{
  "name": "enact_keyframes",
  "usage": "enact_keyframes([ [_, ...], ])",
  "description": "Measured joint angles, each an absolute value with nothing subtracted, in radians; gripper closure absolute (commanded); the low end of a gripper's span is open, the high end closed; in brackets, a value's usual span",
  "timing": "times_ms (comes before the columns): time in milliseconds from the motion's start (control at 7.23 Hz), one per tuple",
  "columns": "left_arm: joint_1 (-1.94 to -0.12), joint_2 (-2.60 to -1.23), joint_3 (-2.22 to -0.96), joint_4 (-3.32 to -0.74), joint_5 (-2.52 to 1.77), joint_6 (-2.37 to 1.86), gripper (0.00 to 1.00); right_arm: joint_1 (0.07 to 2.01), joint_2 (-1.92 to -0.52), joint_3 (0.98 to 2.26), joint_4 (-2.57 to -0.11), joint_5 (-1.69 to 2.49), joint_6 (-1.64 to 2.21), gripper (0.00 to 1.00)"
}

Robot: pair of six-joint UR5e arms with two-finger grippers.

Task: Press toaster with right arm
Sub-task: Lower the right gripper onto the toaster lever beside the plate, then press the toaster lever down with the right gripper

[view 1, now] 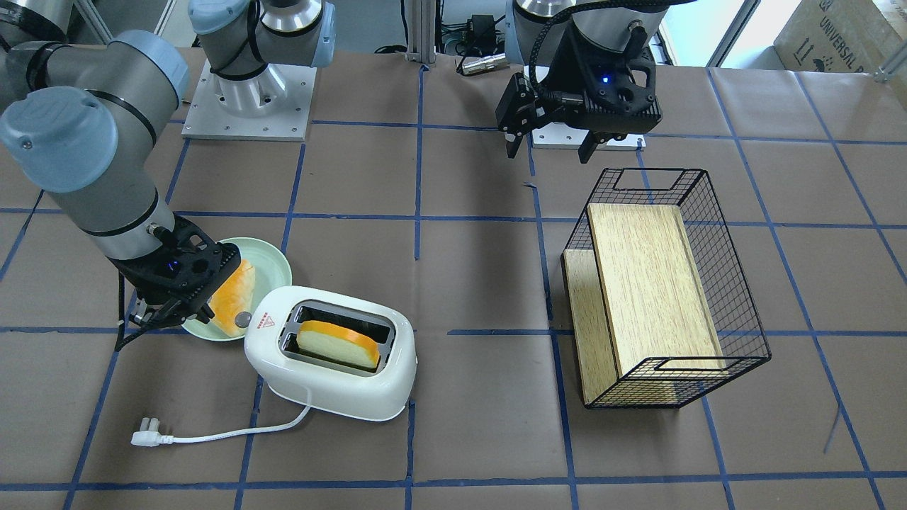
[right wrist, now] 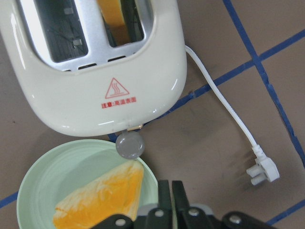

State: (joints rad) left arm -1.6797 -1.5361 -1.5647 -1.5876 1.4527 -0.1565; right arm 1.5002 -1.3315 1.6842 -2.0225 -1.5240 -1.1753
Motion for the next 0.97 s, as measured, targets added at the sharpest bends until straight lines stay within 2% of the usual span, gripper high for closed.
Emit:
enact_keyframes([
  [968, -1.68, -1.537, -1.565, -1.588, 1.453, -0.156, 0.0, 1.501, -1.306, 1.74, -2.038, -1.457, -1.304, 0.8],
])
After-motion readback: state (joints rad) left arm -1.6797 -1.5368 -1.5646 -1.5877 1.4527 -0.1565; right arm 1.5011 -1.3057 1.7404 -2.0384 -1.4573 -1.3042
